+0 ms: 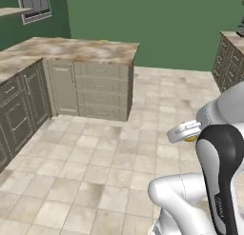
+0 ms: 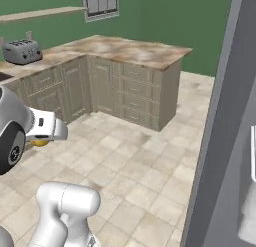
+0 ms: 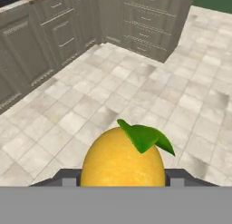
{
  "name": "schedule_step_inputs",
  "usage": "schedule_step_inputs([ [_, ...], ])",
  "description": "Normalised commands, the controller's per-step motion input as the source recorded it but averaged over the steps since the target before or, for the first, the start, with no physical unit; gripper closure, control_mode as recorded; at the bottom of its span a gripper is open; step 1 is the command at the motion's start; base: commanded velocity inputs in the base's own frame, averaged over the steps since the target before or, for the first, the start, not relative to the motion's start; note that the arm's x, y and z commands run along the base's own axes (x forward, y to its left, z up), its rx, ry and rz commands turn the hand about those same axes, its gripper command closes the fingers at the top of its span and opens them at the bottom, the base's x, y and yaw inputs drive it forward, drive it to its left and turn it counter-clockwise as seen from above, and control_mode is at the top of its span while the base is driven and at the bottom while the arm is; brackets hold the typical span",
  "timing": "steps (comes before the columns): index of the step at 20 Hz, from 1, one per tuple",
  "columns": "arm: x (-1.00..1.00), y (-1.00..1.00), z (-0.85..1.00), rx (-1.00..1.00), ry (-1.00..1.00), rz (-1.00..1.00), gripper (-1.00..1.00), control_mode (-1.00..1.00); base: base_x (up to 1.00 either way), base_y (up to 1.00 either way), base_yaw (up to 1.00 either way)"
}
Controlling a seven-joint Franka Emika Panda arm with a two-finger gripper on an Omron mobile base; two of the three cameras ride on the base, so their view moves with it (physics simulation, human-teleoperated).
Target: Grab the onion and lemon from the fridge, place them in the blender, close the lid, and turn on the blender to create a marinade.
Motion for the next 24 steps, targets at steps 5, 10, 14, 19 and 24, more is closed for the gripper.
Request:
schedule_step_inputs([
  [5, 0.00, 0.00, 0.00, 0.00, 0.00, 0.00, 1.00, 1.00, 0.24, 0.02, 0.81],
  [10, 0.00, 0.00, 0.00, 0.00, 0.00, 0.00, 1.00, 1.00, 0.28, 0.09, 0.78],
  [14, 0.00, 0.00, 0.00, 0.00, 0.00, 0.00, 1.00, 1.00, 0.31, 0.21, 0.74],
  [19, 0.00, 0.00, 0.00, 0.00, 0.00, 0.00, 1.00, 1.00, 0.46, 0.29, 0.67],
  [24, 0.00, 0.00, 0.00, 0.00, 0.00, 0.00, 1.00, 1.00, 0.66, 0.31, 0.60],
])
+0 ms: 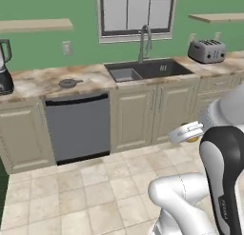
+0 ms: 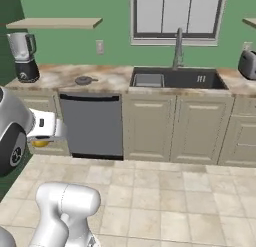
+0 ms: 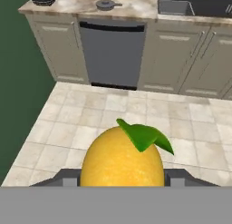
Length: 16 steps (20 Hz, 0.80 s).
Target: Grab the onion and lemon from the fridge, place them in the blender, close the lid, and turn on the blender to create a marinade.
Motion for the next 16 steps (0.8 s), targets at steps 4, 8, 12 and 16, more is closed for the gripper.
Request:
schedule_step_inputs([
  [4, 0.00, 0.00, 0.00, 0.00, 0.00, 0.00, 1.00, 1.00, 0.87, 0.29, 0.52],
  [8, 0.00, 0.00, 0.00, 0.00, 0.00, 0.00, 1.00, 1.00, 1.00, 0.34, 0.45],
  [12, 0.00, 0.00, 0.00, 0.00, 0.00, 0.00, 1.00, 1.00, 1.00, 0.35, 0.38],
  [16, 0.00, 0.00, 0.00, 0.00, 0.00, 0.00, 1.00, 1.00, 1.00, 0.33, 0.29],
])
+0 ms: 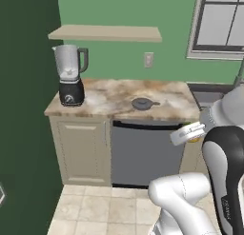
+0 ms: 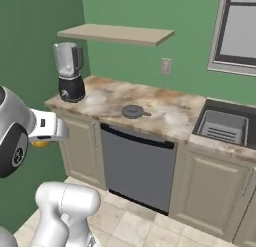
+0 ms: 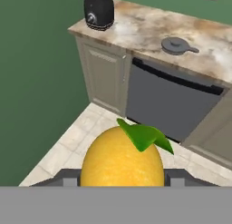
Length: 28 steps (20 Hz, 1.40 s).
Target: Grab the onion and lemon from the fridge, place them in the blender, close the lid, and turn on the blender to create a marinade.
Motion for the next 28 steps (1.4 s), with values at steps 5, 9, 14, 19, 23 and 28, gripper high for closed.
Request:
schedule_step_inputs([
  [5, 0.00, 0.00, 0.00, 0.00, 0.00, 0.00, 1.00, 1.00, 0.99, 0.39, 0.25],
  [9, 0.00, 0.00, 0.00, 0.00, 0.00, 0.00, 1.00, 1.00, 0.90, 0.47, 0.23],
  [14, 0.00, 0.00, 0.00, 0.00, 0.00, 0.00, 1.00, 1.00, 0.79, 0.46, 0.20],
  [19, 0.00, 0.00, 0.00, 0.00, 0.00, 0.00, 1.00, 1.00, 0.71, 0.11, 0.10],
  [23, 0.00, 0.00, 0.00, 0.00, 0.00, 0.00, 1.00, 1.00, 0.62, 0.00, 0.00],
  [28, 0.00, 0.00, 0.00, 0.00, 0.00, 0.00, 1.00, 1.00, 0.58, 0.02, 0.00],
])
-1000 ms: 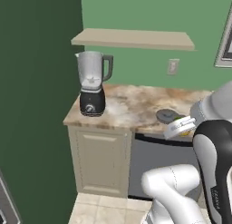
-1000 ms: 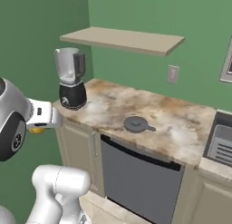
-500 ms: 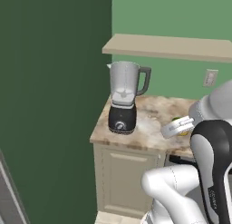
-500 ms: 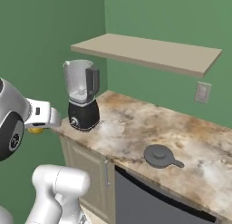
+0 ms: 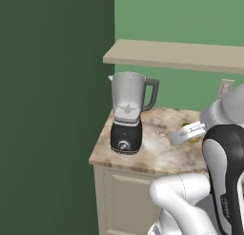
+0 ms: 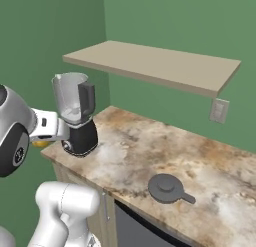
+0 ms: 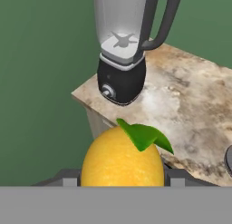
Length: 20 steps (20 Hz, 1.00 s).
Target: Grab the onion and lemon from the fridge, place them in the blender, close the lid, and turn on the blender to create a marinade.
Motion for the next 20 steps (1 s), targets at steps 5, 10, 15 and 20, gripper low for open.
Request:
schedule_step_inputs([
  [5, 0.00, 0.00, 0.00, 0.00, 0.00, 0.00, 1.00, 1.00, 0.44, 0.30, 0.00],
  [10, 0.00, 0.00, 0.00, 0.00, 0.00, 0.00, 1.00, 1.00, 0.44, 0.35, 0.00],
  [15, 0.00, 0.00, 0.00, 0.00, 0.00, 0.00, 1.00, 1.00, 0.44, 0.37, 0.00],
  [20, 0.33, 0.05, 0.36, 0.00, -0.01, 0.00, 1.00, -1.00, 0.00, 0.00, 0.00],
])
